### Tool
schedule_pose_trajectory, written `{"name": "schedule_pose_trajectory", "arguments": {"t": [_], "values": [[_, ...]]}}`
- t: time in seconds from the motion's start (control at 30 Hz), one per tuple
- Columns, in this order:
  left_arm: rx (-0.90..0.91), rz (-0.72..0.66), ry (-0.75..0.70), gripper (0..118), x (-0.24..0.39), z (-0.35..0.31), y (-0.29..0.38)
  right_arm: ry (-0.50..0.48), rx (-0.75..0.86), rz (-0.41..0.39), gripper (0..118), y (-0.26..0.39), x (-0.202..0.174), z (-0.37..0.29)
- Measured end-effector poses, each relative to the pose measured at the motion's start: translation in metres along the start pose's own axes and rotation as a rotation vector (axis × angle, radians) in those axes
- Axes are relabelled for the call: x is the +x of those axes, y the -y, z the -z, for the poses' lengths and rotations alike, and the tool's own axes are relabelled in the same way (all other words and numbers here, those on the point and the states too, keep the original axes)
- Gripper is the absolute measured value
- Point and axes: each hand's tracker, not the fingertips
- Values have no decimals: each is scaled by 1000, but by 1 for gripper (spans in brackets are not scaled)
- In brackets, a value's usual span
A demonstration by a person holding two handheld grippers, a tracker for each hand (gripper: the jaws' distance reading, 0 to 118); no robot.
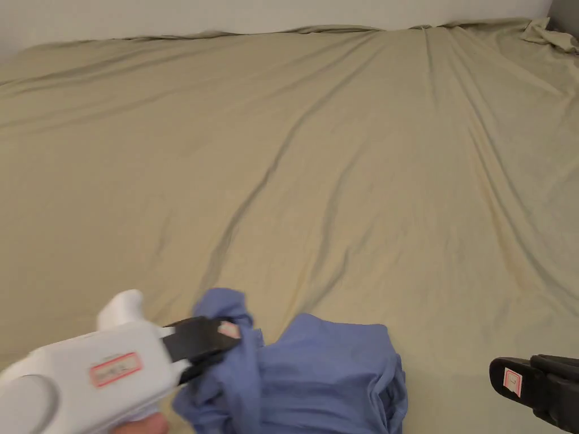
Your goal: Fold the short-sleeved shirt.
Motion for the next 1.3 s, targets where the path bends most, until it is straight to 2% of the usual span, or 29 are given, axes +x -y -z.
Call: {"name": "schedule_pose_trajectory", "arguments": {"t": [0.1, 0.17, 0.2, 0.23, 0.3, 0.37, 0.47, 0.53, 0.57, 0.6, 0.63, 0.67, 0.7, 0.77, 0.8, 0.9, 0.97, 1.0, 1.07, 1.1, 1.13, 1.2, 1.3], "values": [[-91, -2, 39, 17, 19, 56, 18, -2, 0, 9, 2, 2, 3, -2], [-127, 45, -31, 22, 15, 98, 31, 2, -2, 14, 2, 5, 5, -3], [-138, 93, -80, 38, 11, 113, 35, 2, -3, 17, 2, 6, 6, -4], [-142, 152, -125, 70, 7, 123, 39, 3, -4, 20, 2, 7, 7, -4], [-137, 190, -88, 88, 5, 119, 44, 4, -3, 21, 2, 9, 8, -7], [-93, 163, -1, 117, 13, 96, 40, 3, -2, 26, 2, 11, 12, -10], [-17, 187, 75, 118, 16, 48, 28, -5, 0, 48, 2, 14, 19, -8], [38, 226, -28, 118, 12, 24, 18, -5, -2, 60, 2, 14, 22, -3], [58, 273, -123, 116, 11, 19, 15, -4, -4, 64, 2, 14, 21, 0], [63, 325, -194, 103, 10, 20, 13, -5, -5, 66, 2, 13, 20, 1], [55, 409, -267, 49, 11, 28, 15, -11, -6, 65, 2, 12, 18, 3], [21, 449, -341, 7, 14, 44, 22, -22, -8, 59, 2, 11, 15, 5], [-18, 460, -361, 5, 13, 53, 28, -30, -10, 52, 2, 11, 13, 6], [-145, 436, -128, 5, 20, 80, 47, -31, -15, 28, 2, 9, 6, 8], [-189, 430, -72, 5, 28, 95, 61, -30, -17, 20, 2, 8, 4, 8], [-257, 583, -119, 5, 67, 131, 109, -24, -17, 13, 2, 7, 1, 4], [-275, 660, -64, 5, 88, 147, 135, -18, -12, 12, 2, 5, 1, -1], [-317, 615, -15, 5, 93, 154, 142, -14, -7, 12, 2, 4, 2, -4], [-485, 413, 160, 5, 96, 162, 146, -3, 16, 9, 2, 0, 2, -11], [-477, 368, 227, 5, 97, 157, 145, 5, 35, 4, 2, -2, 2, -15], [-443, 379, 269, 5, 100, 147, 142, 5, 76, 0, 2, -5, 2, -21], [-358, 446, 251, 5, 97, 120, 125, -33, 119, 9, 2, -10, 3, -29], [-283, 379, 234, 5, 60, 80, 85, -95, 138, 36, 2, -19, 4, -22]]}}
